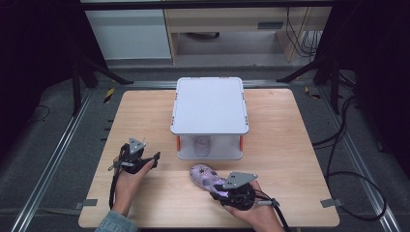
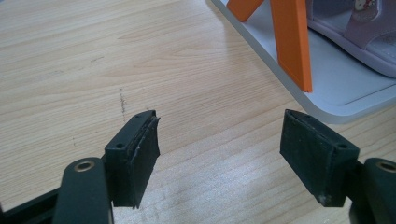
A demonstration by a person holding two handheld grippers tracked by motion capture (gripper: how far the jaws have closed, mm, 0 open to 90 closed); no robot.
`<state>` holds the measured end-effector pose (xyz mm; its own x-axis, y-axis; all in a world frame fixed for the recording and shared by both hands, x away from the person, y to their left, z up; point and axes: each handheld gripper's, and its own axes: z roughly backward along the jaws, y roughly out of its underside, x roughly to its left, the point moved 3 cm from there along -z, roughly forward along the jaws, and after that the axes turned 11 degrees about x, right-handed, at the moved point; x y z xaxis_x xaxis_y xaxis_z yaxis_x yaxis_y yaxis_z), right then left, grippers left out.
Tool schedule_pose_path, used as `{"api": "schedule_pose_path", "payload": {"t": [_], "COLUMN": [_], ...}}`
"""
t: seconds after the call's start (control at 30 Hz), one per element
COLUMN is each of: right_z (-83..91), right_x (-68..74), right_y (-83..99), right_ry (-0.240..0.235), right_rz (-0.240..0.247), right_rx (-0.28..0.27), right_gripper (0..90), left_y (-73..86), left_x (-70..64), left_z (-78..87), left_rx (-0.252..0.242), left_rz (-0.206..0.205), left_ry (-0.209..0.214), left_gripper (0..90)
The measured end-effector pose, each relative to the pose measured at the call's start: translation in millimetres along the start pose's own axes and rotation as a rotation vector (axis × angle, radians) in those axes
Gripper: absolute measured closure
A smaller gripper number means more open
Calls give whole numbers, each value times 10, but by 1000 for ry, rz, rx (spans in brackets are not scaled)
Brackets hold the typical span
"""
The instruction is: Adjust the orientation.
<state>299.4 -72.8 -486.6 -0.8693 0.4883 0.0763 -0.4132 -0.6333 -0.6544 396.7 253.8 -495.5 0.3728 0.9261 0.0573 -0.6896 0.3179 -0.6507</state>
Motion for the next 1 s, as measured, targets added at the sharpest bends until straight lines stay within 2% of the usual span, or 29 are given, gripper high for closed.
{"api": "schedule_pose_path", "payload": {"t": [0.07, 0.17, 0.3, 0.4, 0.57, 0.67, 0.77, 0.83, 1.0], "right_z": [92, 235, 309, 256, 26, -75, -100, -92, -61], "right_x": [-23, -107, -263, -323, -396, -412, -414, -415, -359], "right_y": [17, 25, 19, 7, 0, 3, 3, 7, 16], "right_ry": [6, 40, 87, 94, 102, 104, 114, 112, 101], "right_rz": [-4, -2, -7, -4, 10, 12, 6, 1, -26], "right_rx": [-12, -30, -16, 7, 75, 101, 99, 104, 70], "right_gripper": [660, 664, 650, 631, 611, 662, 770, 798, 821], "left_y": [0, -1, -1, 0, 0, 0, -1, -1, -2], "left_x": [-3, -15, -20, -14, -22, -25, -21, -19, -15], "left_z": [-3, -9, -10, -12, -12, -13, -13, -14, -6], "left_rx": [2, 4, 6, 8, 8, 8, 7, 7, 2], "left_rz": [-2, -7, -9, -8, -11, -13, -11, -10, -6], "left_ry": [0, -1, -2, -3, 0, 2, 1, 1, 0], "left_gripper": [269, 269, 270, 269, 269, 269, 269, 269, 269]}}
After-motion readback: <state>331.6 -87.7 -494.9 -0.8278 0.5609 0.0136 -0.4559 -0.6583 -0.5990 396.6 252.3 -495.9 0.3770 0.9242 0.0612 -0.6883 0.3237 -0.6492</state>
